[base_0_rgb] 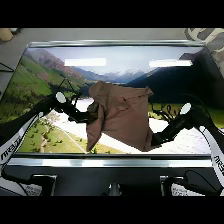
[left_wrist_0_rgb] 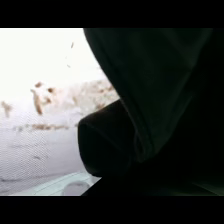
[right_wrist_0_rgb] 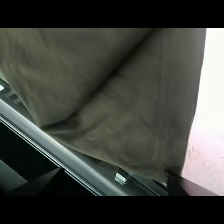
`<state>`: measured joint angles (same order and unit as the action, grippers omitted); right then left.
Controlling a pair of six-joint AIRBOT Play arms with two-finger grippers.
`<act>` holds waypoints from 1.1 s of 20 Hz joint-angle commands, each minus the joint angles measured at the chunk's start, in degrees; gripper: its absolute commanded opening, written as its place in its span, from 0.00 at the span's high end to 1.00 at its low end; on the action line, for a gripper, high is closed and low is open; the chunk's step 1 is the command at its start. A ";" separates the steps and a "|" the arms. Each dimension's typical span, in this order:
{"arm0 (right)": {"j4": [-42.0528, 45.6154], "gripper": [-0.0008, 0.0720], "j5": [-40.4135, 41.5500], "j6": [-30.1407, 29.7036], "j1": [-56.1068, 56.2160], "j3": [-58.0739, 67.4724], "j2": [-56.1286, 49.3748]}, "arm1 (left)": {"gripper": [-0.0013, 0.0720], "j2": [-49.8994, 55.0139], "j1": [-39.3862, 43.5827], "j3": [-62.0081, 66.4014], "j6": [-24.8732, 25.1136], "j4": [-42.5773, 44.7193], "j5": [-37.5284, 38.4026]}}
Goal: Fold the shirts.
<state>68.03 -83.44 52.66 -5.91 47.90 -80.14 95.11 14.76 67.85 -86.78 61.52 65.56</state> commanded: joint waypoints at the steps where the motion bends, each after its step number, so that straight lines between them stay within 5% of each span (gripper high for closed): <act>1: -1.11 0.07 3.93 0.00 0.00 -3.32 -0.17 | 0.95 -1.31 -0.02 0.07 0.87 -0.09 0.00; 7: -5.31 0.41 10.38 0.90 0.02 -4.94 -0.17 | 0.95 -6.71 1.49 0.07 1.60 -0.07 -0.07; 12: -5.35 0.96 10.99 1.51 0.02 -4.94 -0.17 | 0.95 -9.05 2.19 0.07 1.55 -0.07 -0.07; 18: -9.84 0.97 10.69 -1.88 0.00 -4.72 0.96 | 0.95 -12.74 2.01 0.28 2.21 -0.04 -0.15; 22: -12.20 0.97 5.55 -5.81 -0.02 5.25 12.04 | 0.96 -23.58 1.29 9.60 4.98 4.96 -0.09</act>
<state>58.04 -73.95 49.47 -5.89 47.24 -74.56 78.04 16.53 71.90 -83.24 62.59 65.69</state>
